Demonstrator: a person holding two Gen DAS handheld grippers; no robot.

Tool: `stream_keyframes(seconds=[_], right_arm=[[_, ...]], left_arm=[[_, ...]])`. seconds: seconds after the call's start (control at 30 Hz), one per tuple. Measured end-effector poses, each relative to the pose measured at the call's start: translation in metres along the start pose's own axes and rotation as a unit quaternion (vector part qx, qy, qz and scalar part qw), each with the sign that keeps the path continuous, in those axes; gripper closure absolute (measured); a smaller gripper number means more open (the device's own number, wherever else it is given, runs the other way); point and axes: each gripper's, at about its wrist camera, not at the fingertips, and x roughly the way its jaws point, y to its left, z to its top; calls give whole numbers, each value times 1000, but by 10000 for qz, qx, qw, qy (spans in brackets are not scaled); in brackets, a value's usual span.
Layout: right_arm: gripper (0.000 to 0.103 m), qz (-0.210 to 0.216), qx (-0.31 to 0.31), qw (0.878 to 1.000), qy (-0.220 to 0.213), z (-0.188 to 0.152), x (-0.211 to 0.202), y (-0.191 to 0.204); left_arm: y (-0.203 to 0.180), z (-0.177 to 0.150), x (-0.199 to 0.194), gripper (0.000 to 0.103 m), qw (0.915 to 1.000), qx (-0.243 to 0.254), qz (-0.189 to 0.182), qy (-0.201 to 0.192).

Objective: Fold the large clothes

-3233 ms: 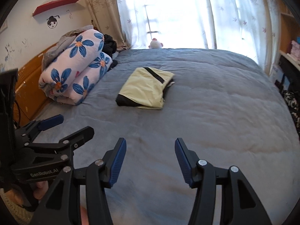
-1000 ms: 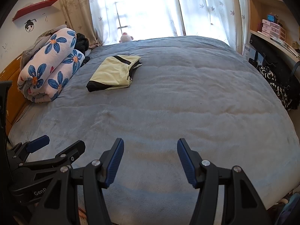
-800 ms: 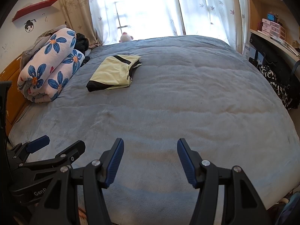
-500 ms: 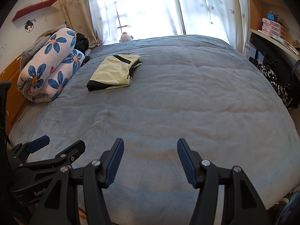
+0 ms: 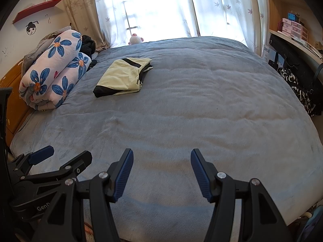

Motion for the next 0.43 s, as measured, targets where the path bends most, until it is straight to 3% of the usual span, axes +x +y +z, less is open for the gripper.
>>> stream_keyframes(seconds=[0.43], right_arm=[[43, -4, 1, 10000, 36, -4, 2, -1]], left_arm=[[4, -2, 3, 7, 10000, 19, -27, 69]])
